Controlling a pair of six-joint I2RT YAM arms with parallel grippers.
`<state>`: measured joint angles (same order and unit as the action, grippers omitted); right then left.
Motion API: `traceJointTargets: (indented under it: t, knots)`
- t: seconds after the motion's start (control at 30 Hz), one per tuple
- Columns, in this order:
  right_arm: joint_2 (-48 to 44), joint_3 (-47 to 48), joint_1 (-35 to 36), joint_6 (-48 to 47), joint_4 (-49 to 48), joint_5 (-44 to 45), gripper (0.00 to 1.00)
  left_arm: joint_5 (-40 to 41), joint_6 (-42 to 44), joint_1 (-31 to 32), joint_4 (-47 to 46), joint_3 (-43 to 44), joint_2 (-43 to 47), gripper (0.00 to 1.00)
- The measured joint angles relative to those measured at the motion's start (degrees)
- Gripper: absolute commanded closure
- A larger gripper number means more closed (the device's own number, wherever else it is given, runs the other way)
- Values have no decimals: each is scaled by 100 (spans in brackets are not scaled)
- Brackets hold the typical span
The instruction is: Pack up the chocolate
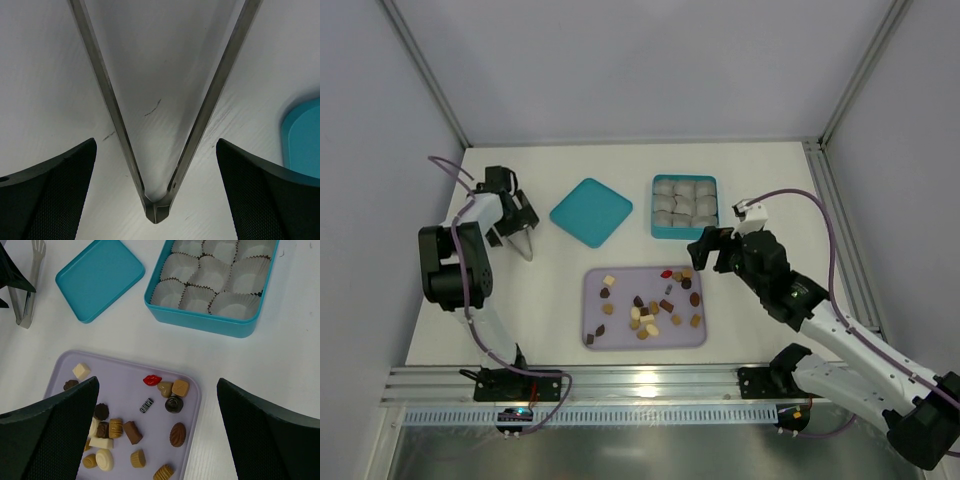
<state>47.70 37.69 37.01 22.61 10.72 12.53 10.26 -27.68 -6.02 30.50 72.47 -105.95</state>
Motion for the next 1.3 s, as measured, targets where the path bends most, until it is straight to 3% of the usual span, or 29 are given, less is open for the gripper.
traceJointTargets:
  t: [0.33,0.73,1.0,1.3]
  knots:
    - [299,-98,0,2,-59,-68,0,-72,55,-87,-63,286,-527,4]
    - [398,-127,0,31,-219,-223,0,28,76,-90,-37,494,-695,21]
    - [409,-162,0,44,-251,-238,0,-70,96,-109,-46,562,-741,42]
    - [409,-164,0,35,-243,-302,0,-457,35,-94,92,426,-483,47]
